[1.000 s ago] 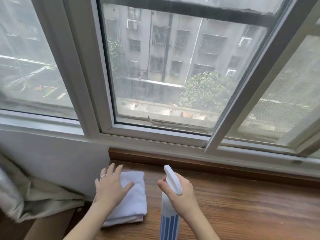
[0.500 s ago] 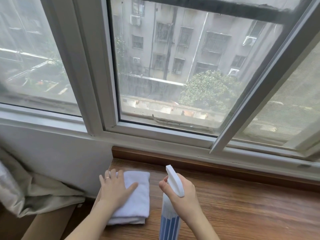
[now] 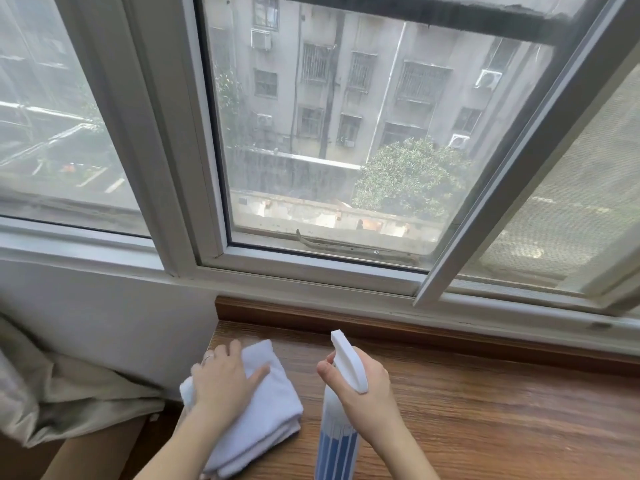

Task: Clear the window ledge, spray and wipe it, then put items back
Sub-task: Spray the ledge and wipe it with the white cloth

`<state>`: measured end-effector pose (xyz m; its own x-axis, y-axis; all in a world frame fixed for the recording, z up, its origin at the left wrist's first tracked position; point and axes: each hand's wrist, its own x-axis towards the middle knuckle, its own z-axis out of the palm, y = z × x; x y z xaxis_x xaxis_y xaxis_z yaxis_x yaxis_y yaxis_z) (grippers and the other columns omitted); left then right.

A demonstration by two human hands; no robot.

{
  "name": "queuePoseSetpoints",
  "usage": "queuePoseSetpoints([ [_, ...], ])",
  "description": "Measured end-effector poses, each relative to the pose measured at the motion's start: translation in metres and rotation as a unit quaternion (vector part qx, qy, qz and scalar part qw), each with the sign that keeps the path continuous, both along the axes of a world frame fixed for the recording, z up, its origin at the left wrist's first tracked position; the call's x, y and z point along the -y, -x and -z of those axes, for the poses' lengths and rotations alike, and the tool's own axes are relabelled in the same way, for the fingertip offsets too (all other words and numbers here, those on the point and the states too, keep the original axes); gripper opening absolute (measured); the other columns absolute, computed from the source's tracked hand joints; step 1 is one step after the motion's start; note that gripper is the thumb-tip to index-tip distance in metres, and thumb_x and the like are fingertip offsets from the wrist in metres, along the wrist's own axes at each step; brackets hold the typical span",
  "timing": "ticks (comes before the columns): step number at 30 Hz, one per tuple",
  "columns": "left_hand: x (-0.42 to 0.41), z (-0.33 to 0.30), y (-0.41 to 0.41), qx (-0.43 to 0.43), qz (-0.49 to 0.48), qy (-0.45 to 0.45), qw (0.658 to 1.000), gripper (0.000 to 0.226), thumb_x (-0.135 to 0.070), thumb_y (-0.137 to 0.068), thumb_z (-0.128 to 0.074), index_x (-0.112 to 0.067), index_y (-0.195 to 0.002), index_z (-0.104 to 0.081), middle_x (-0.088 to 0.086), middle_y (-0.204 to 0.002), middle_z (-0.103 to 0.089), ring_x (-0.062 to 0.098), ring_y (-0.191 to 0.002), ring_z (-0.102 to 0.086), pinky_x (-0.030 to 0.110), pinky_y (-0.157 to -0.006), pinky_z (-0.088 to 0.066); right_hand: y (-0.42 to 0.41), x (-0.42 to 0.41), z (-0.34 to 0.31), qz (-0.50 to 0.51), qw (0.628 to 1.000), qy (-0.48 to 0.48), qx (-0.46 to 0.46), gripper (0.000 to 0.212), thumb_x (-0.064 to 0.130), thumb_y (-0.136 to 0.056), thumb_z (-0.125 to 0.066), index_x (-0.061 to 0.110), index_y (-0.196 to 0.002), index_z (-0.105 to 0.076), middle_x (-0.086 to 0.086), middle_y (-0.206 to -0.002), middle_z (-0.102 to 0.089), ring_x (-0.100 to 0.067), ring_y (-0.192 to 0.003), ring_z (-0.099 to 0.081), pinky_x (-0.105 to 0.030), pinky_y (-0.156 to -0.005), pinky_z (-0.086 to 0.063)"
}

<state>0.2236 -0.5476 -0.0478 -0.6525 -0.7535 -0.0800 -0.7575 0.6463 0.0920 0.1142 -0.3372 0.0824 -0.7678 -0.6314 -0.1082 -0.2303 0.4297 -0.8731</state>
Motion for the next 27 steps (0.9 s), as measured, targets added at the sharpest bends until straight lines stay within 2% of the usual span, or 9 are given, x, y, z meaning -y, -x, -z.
queuePoseSetpoints([
  [3, -0.01, -0.007, -0.015, 0.02, -0.134, -0.059, 0.989, 0.075, -0.078, -0.083, -0.04, -0.016, -0.125, -0.042, 0.005, -0.113, -0.055, 0.026, -0.105, -0.057, 0.04, -0.078, -0.049, 0.001, 0.001, -0.001, 0.01, 1.0, -0.001, 0.002, 0.024, 0.043, -0.085, -0.076, 0.022, -0.08, -0.066, 0.004, -0.078, -0.067, -0.006, -0.069, -0.058, -0.015, -0.062, -0.041],
  [7, -0.001, -0.009, -0.025, 0.028, -0.13, -0.057, 0.989, 0.085, -0.08, -0.082, -0.042, -0.017, -0.139, -0.031, 0.006, -0.121, -0.047, 0.03, -0.113, -0.052, 0.041, -0.08, -0.049, 0.001, 0.001, -0.002, 0.005, 1.0, -0.006, -0.015, 0.025, 0.045, -0.085, -0.074, 0.023, -0.08, -0.065, 0.004, -0.078, -0.067, -0.007, -0.072, -0.059, -0.015, -0.063, -0.041],
  [10, 0.0, -0.005, -0.02, -0.029, 0.042, 0.044, 0.998, 0.082, -0.077, -0.064, -0.059, -0.02, -0.123, -0.056, 0.011, -0.117, -0.057, 0.037, -0.109, -0.054, 0.048, -0.071, -0.049, -0.001, -0.001, -0.002, 0.003, 1.0, -0.003, -0.015, 0.025, 0.046, -0.084, -0.075, 0.023, -0.081, -0.065, 0.004, -0.079, -0.067, -0.007, -0.073, -0.059, -0.015, -0.063, -0.041],
  [12, -0.002, 0.001, -0.012, -0.052, 0.203, 0.082, 0.974, 0.076, -0.083, -0.071, -0.045, -0.027, -0.12, -0.059, 0.005, -0.121, -0.065, 0.033, -0.113, -0.062, 0.053, -0.086, -0.047, -0.003, -0.002, -0.001, 0.002, 1.0, -0.001, -0.012, 0.026, 0.047, -0.084, -0.074, 0.023, -0.081, -0.066, 0.004, -0.081, -0.068, -0.008, -0.073, -0.06, -0.016, -0.063, -0.042],
  [15, -0.009, 0.007, -0.001, -0.026, 0.306, 0.054, 0.95, 0.076, -0.09, -0.076, -0.028, -0.033, -0.115, -0.061, -0.011, -0.109, -0.068, 0.018, -0.103, -0.068, 0.045, -0.097, -0.029, -0.005, -0.004, 0.0, -0.002, 1.0, 0.003, -0.01, 0.026, 0.047, -0.083, -0.075, 0.024, -0.08, -0.066, 0.008, -0.079, -0.068, -0.005, -0.072, -0.06, -0.015, -0.064, -0.042],
  [18, -0.012, 0.017, 0.007, -0.01, 0.343, 0.026, 0.939, 0.078, -0.097, -0.062, -0.037, -0.034, -0.098, -0.064, -0.011, -0.091, -0.06, 0.015, -0.078, -0.065, 0.044, -0.089, -0.036, -0.006, -0.005, 0.003, -0.007, 1.0, 0.008, -0.015, 0.026, 0.048, -0.082, -0.076, 0.024, -0.079, -0.065, 0.007, -0.078, -0.067, -0.005, -0.071, -0.06, -0.014, -0.064, -0.042],
  [20, -0.012, 0.021, 0.009, -0.03, 0.339, 0.033, 0.94, 0.08, -0.1, -0.055, -0.039, -0.03, -0.087, -0.062, -0.009, -0.083, -0.056, 0.018, -0.074, -0.06, 0.044, -0.081, -0.046, -0.006, -0.006, 0.004, -0.005, 1.0, 0.016, -0.02, 0.034, 0.058, -0.079, -0.073, 0.025, -0.079, -0.065, 0.006, -0.079, -0.067, -0.006, -0.071, -0.06, -0.015, -0.064, -0.042],
  [23, -0.016, 0.019, 0.009, -0.048, 0.314, 0.059, 0.946, 0.077, -0.099, -0.05, -0.04, -0.027, -0.07, -0.057, -0.009, -0.072, -0.056, 0.018, -0.069, -0.057, 0.042, -0.075, -0.048, -0.004, -0.007, 0.004, 0.005, 0.999, 0.026, -0.023, 0.048, 0.072, -0.069, -0.063, 0.025, -0.078, -0.065, 0.006, -0.079, -0.067, -0.006, -0.07, -0.059, -0.015, -0.064, -0.042],
  [27, -0.021, 0.014, 0.009, -0.068, 0.265, 0.064, 0.96, 0.07, -0.095, -0.045, -0.048, -0.026, -0.058, -0.052, -0.009, -0.06, -0.057, 0.018, -0.061, -0.058, 0.04, -0.063, -0.05, -0.003, -0.01, 0.002, 0.002, 0.999, 0.022, -0.023, 0.043, 0.068, -0.074, -0.067, 0.026, -0.079, -0.064, 0.006, -0.079, -0.066, -0.007, -0.071, -0.059, -0.016, -0.064, -0.043],
])
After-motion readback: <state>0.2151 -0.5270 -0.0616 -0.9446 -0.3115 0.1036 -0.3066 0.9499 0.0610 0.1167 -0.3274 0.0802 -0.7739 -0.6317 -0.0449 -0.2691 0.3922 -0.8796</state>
